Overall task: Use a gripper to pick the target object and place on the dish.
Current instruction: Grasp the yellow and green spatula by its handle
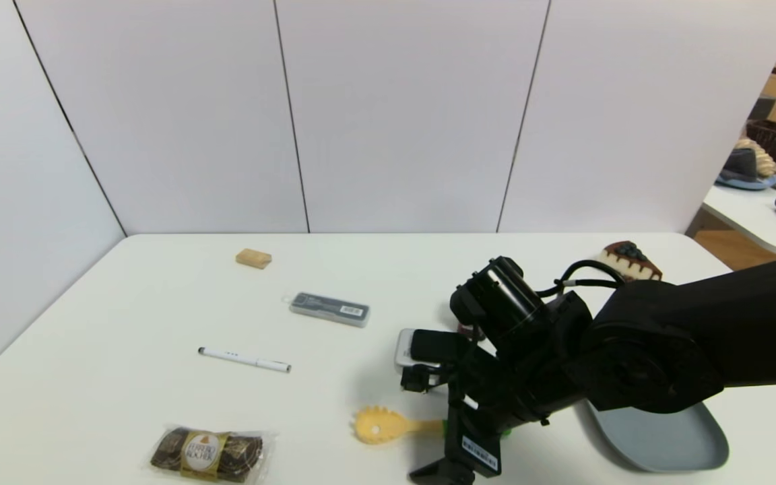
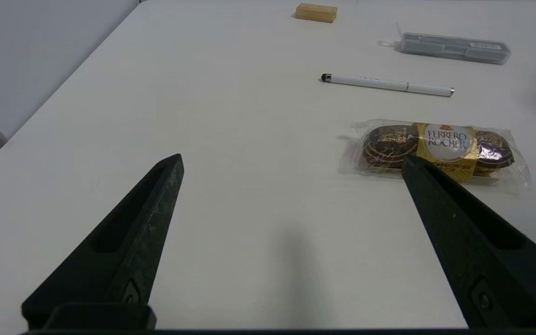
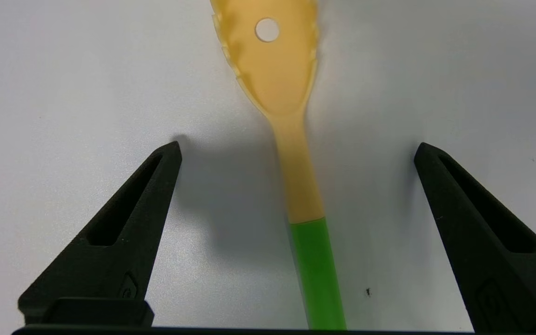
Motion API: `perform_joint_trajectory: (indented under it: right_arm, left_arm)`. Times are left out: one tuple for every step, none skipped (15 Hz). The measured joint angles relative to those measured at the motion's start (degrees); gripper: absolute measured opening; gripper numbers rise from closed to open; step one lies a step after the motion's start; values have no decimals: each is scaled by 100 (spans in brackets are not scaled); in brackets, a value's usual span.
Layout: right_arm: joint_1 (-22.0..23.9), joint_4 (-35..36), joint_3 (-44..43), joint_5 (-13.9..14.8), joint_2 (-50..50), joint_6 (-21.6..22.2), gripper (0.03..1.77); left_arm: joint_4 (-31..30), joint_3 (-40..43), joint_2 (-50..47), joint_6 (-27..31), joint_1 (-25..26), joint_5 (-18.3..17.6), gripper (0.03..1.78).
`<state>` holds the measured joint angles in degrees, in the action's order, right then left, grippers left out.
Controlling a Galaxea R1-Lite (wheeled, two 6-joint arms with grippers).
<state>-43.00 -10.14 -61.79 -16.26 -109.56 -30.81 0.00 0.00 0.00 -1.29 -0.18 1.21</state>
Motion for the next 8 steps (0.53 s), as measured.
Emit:
perform_joint_trajectory:
  right_arm:
    - [-2,-5,0,1,-4,5,151]
    - [0,-13,5,1,-9,11,136]
    - [-5,-29,6,1,-11,18,122]
    - [-5,-29,9,1,-12,22,110]
    - [-5,-29,9,0,-12,24,100]
    - [-9,-30,9,0,-12,24,90]
    - [-11,-30,9,-2,-17,24,82]
    - [-16,-27,5,-2,-20,24,72]
  left_arm:
    - [0,0,0,2,0,-2,169]
    - [0,0,0,2,0,0,169]
    - [0,0,0,0,0,-2,169]
    - [0,0,0,0,0,0,169]
    - [0,0,0,0,0,0,169]
    - [0,0,0,0,0,0,169]
    - [0,0,0,2,0,0,169]
    - [0,0,0,2,0,0,169]
